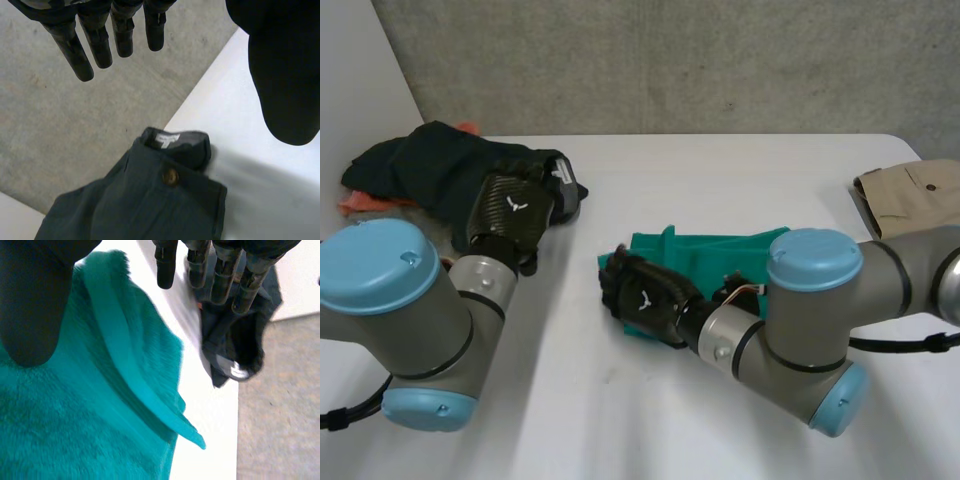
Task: Fold the laundry.
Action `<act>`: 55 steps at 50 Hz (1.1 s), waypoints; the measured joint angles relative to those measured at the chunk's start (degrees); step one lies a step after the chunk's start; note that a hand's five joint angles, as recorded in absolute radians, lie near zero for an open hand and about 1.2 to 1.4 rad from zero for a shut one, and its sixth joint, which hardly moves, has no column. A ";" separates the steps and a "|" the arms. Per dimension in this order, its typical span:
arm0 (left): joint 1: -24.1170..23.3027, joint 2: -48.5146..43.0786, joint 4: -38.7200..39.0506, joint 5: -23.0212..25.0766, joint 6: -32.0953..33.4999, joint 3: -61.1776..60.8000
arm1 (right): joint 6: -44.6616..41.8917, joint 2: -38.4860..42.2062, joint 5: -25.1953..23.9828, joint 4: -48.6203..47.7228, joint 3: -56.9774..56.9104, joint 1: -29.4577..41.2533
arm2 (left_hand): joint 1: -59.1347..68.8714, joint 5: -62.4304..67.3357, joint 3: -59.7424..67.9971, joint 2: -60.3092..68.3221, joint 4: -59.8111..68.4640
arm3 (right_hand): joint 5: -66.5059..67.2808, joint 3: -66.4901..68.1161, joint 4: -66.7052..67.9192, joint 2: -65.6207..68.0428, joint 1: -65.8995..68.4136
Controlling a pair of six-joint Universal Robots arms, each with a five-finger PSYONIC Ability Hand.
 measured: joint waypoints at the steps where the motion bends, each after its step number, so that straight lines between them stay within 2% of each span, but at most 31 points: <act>1: 0.00 0.00 0.00 0.00 0.00 0.00 | 0.00 0.00 0.00 0.00 0.00 0.00 | 0.00 0.00 0.00 0.00 0.00 | 0.00 0.00 0.00 0.00 0.00; 2: 0.00 0.00 0.00 0.00 0.00 0.00 | 0.00 0.00 0.00 0.00 0.00 0.00 | 0.00 0.00 0.00 0.00 0.00 | 0.00 0.00 0.00 0.00 0.00; 4: -1.95 -0.26 0.15 0.01 -1.20 3.06 | 10.13 -5.90 1.72 0.00 1.43 -3.45 | 0.00 0.00 0.00 0.00 0.00 | -0.10 -0.23 0.00 -0.07 0.00; 13: -8.34 -4.77 -0.23 -0.01 -7.25 13.31 | 39.42 -18.83 2.92 0.61 8.55 -15.39 | 0.04 0.01 0.00 0.00 0.00 | -0.10 -0.23 0.00 -0.07 0.00; 17: -11.34 -8.94 -0.72 0.61 -9.88 18.01 | 44.49 -21.44 2.88 0.91 12.77 -20.69 | 0.07 0.00 0.00 0.00 0.01 | -0.10 -0.23 0.00 -0.07 0.00; 25: -15.46 -19.09 -2.50 4.33 -11.35 26.19 | 43.19 -21.83 2.82 0.97 20.05 -27.74 | 0.21 0.18 0.13 0.14 0.14 | -0.10 -0.23 0.00 -0.07 0.00; 38: -15.38 -32.57 -5.55 5.68 -10.54 36.01 | 38.58 -19.08 4.63 0.72 24.12 -29.80 | 0.45 0.19 0.31 0.50 0.52 | 2.27 3.74 2.32 2.80 1.27; 42: -14.87 -34.78 -6.96 4.30 -9.50 38.32 | 37.91 -18.73 5.29 0.63 24.58 -29.90 | 4.01 2.83 2.57 2.58 3.29 | 2.85 4.45 3.37 3.71 1.95; 52: -10.33 -34.24 -8.59 -7.54 -0.50 39.61 | 36.42 -18.62 5.95 0.18 26.00 -29.79 | 4.20 3.22 3.07 3.10 3.73 | 6.36 8.43 7.19 6.57 6.07; 55: -10.09 -32.59 -8.52 -8.41 0.66 37.83 | 36.17 -18.62 6.07 0.12 26.09 -29.77 | 4.20 3.22 3.07 3.10 3.73 | 7.16 9.29 8.12 7.38 6.88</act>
